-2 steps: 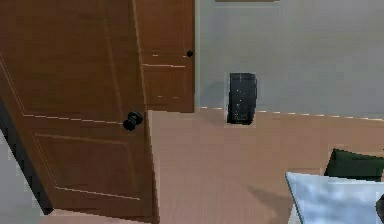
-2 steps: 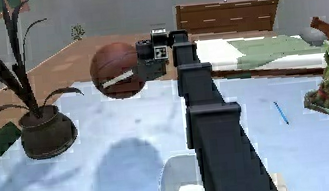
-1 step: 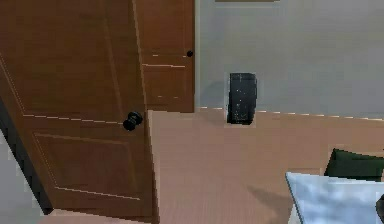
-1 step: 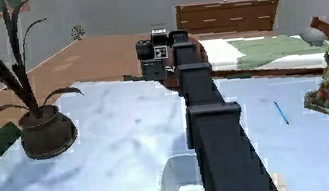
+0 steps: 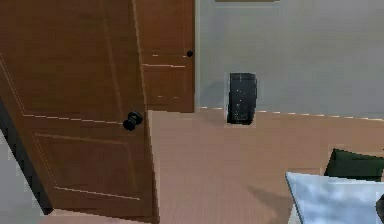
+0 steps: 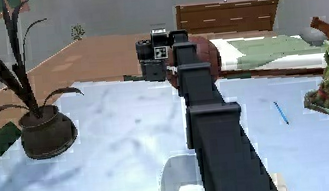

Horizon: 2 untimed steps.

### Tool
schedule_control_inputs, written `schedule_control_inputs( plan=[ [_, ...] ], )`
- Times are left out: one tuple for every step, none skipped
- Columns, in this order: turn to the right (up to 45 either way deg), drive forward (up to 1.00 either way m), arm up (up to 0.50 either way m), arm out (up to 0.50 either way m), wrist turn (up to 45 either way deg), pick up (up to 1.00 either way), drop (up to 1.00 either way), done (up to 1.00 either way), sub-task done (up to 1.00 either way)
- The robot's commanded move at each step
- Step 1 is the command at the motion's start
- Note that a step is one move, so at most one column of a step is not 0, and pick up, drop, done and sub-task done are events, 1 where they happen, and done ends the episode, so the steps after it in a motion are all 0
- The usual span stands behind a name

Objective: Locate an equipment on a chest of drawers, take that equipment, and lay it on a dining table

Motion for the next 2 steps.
schedule_control_inputs(
  plan=[
    [0.0,0.0,-0.32,0.0,0.0,0.0,0.0,0.0,0.0],
    [0.0,0.0,0.0,0.0,0.0,0.0,1.0,0.0,0.0]
  ],
)
